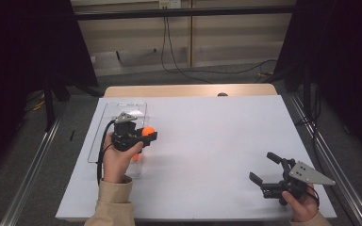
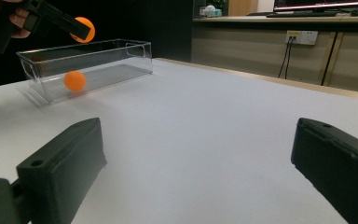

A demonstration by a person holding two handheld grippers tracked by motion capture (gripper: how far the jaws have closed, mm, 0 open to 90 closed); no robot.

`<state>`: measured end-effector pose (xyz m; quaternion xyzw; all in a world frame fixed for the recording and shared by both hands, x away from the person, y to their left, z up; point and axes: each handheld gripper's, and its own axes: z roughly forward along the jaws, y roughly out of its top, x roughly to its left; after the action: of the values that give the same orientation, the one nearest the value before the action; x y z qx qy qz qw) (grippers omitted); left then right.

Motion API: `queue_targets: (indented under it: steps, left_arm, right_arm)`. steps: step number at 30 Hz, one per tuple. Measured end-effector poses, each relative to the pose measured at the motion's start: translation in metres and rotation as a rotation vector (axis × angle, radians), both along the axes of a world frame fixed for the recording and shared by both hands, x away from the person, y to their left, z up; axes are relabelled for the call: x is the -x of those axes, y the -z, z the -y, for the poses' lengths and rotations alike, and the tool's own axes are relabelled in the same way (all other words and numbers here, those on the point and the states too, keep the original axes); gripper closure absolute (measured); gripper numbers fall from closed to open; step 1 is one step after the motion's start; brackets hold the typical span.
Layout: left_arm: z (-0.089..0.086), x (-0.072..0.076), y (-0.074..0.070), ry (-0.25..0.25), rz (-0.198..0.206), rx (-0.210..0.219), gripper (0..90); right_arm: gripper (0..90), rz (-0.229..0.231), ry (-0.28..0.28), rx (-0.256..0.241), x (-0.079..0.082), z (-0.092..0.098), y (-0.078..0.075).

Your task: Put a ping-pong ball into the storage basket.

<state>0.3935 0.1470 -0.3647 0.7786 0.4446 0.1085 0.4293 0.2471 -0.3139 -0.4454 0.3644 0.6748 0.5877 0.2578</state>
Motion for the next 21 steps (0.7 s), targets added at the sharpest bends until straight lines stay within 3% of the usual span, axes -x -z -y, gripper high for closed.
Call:
queue_targets:
  steps: [21]
  left_arm:
    - [-0.012, 0.000, -0.002, -0.031, 0.016, -0.007, 50.9]
  right_arm:
    - [2.2, -0.001, 0.000, 0.000, 0.000, 0.000, 0.000]
